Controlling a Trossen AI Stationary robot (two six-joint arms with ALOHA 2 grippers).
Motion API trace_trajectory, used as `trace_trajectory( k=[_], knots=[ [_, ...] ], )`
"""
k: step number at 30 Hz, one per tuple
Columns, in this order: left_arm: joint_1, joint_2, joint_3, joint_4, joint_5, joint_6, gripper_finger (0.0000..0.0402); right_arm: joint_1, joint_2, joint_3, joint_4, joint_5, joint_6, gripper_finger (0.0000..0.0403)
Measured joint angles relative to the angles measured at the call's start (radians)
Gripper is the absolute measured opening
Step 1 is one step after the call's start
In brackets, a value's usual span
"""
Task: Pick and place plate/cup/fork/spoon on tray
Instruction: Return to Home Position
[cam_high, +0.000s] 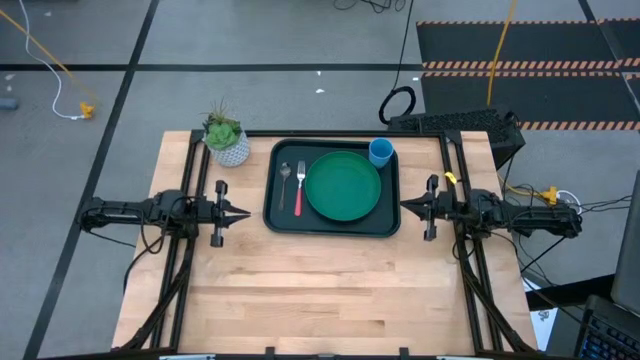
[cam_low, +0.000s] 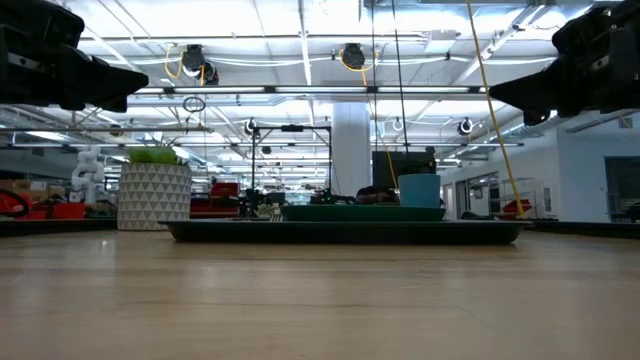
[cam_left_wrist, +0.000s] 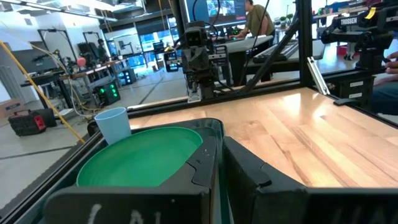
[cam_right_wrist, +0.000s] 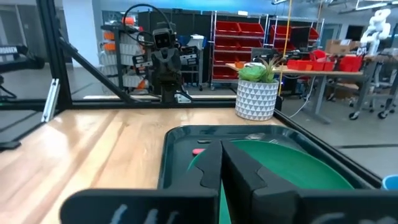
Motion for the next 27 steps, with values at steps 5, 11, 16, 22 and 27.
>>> trace_trajectory(
  k=[5,11,16,22,27],
  knots=[
    [0.000,0.000,0.000,0.000,0.000,0.000,0.0031,0.000,0.000,0.000,-0.002,0.000,0.028,0.0000],
    [0.000,0.000,0.000,0.000,0.000,0.000,0.0031,0.000,0.000,0.000,-0.003,0.000,0.028,0.0000],
    [0.000,0.000,0.000,0.000,0.000,0.000,0.0031,0.000,0.000,0.000,-0.006,-0.041,0.027,0.0000],
    [0.000,0.000,0.000,0.000,0.000,0.000,0.0031,0.000,0.000,0.000,0.015,-0.127,0.020,0.0000],
    [0.000,0.000,0.000,0.000,0.000,0.000,0.0031,0.000,0.000,0.000,0.018,-0.127,0.032,0.0000]
  ],
)
